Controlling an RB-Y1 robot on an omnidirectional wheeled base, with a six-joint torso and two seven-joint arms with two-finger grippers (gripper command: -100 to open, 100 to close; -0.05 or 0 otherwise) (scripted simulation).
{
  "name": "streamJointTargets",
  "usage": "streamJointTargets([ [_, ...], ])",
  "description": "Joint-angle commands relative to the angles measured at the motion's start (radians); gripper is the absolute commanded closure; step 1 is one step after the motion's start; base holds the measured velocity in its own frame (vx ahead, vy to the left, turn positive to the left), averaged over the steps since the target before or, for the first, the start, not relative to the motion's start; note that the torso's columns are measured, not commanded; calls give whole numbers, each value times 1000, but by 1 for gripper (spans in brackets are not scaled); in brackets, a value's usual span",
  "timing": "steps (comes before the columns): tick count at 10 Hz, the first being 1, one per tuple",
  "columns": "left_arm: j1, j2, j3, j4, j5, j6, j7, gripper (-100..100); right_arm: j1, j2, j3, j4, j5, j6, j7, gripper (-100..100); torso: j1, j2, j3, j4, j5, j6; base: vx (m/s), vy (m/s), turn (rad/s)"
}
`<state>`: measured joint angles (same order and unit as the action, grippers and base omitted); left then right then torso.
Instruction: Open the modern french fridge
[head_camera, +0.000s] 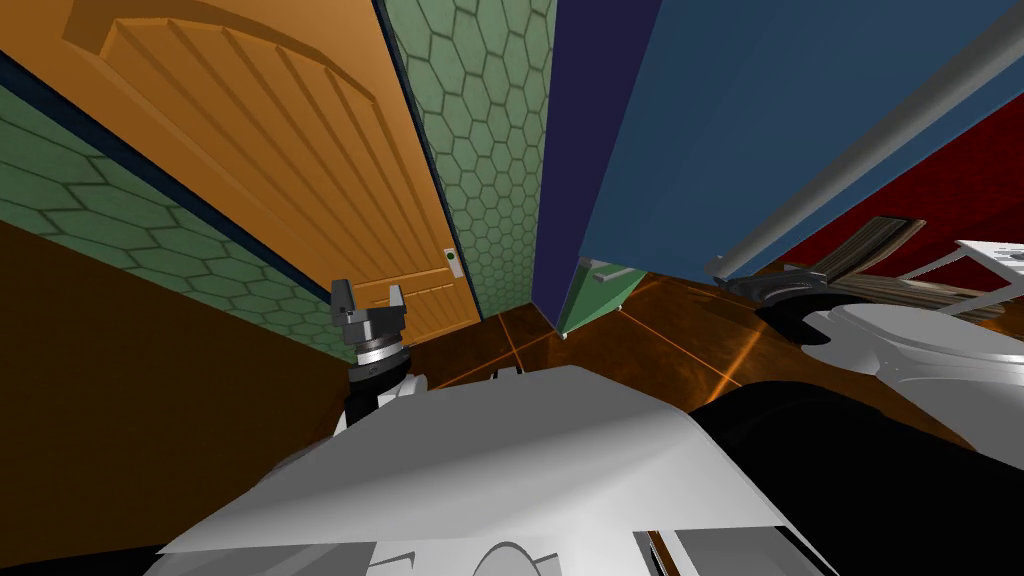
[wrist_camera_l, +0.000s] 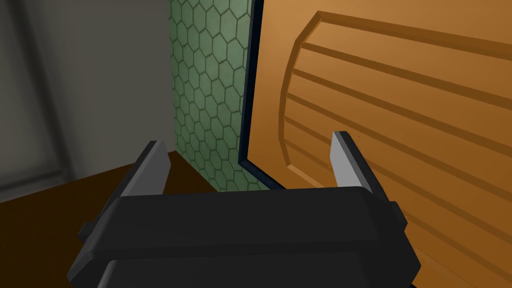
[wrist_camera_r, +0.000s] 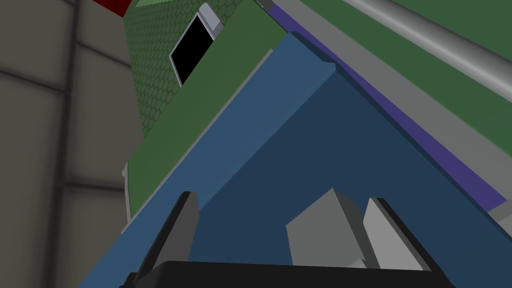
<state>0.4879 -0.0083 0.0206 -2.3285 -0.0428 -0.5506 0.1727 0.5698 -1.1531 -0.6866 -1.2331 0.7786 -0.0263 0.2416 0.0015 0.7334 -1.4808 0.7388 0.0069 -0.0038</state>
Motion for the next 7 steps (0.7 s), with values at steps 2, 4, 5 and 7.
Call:
streamJointTargets([
  [2, 0, 0, 0, 0, 0, 0, 0, 0, 10, -63, -11, 31, -27, -25, -32, -100, 8, 3, 2, 1, 2, -1, 39, 1, -43],
  [4, 0, 0, 0, 0, 0, 0, 0, 0, 16, -51, -3, 35, -24, -21, -28, 0, 12, 7, 5, 1, 2, 0, 8, -8, -18],
  [5, 0, 0, 0, 0, 0, 0, 0, 0, 18, -49, 0, 37, -24, -20, -28, 0, 9, 7, 6, 2, 1, 1, 0, 0, 0],
  [7, 0, 0, 0, 0, 0, 0, 0, 0, 20, -45, 5, 39, -23, -22, -27, 0, 5, 7, 5, 1, -1, 3, 0, 0, 0],
])
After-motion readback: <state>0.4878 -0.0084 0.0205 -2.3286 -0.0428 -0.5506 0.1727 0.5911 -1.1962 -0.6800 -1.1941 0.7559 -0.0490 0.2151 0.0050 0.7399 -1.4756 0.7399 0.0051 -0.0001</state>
